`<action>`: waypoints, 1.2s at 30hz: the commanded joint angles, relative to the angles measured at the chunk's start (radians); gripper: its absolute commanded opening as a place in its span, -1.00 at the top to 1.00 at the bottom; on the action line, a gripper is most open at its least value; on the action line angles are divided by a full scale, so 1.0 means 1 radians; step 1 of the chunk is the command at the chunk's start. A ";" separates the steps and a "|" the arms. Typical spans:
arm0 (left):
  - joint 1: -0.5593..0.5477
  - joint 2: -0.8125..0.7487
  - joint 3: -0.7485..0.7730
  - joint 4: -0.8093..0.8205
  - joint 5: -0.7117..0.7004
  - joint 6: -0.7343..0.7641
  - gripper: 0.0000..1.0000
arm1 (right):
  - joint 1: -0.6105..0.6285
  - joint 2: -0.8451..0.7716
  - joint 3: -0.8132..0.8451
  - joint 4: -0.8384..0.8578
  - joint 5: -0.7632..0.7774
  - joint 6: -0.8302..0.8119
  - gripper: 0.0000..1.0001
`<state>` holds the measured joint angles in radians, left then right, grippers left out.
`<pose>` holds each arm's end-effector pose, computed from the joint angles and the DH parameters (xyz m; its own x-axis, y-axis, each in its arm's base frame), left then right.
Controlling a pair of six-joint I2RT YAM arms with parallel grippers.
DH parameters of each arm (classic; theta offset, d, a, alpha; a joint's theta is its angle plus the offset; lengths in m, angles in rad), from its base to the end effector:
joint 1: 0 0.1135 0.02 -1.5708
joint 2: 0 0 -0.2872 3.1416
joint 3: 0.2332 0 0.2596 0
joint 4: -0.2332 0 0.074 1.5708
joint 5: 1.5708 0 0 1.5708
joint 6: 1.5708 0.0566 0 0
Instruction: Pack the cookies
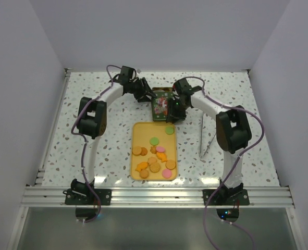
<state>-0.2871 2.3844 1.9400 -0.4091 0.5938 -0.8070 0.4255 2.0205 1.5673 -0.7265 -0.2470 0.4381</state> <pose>0.5301 -0.1895 0.1652 -0.9242 -0.3513 -0.1502 -0.1157 0.6319 -0.7664 0.4017 0.1972 0.1963 -0.9683 0.0128 -0.2493 -0.0821 0.9268 0.3664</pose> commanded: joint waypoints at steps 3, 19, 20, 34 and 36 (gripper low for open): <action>0.016 -0.040 -0.007 -0.025 0.009 0.029 -0.04 | 0.006 0.020 0.014 0.056 0.055 0.016 0.21; 0.029 -0.011 0.080 -0.005 0.064 0.014 -0.15 | 0.006 0.066 0.077 0.061 0.084 0.027 0.24; 0.029 -0.008 0.091 -0.005 0.066 0.014 -0.15 | 0.004 0.066 0.077 0.061 0.084 0.027 0.24; 0.043 0.001 0.142 -0.005 0.070 0.009 -0.23 | 0.006 0.130 0.197 0.029 0.094 0.034 0.24; 0.045 0.001 0.143 -0.008 0.070 0.015 -0.24 | 0.006 0.145 0.221 0.018 0.094 0.037 0.24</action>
<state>-0.2550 2.3871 2.0373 -0.4141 0.6422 -0.8005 0.4313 2.1429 1.7256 -0.7143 -0.1741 0.4637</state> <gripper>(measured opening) 0.617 0.380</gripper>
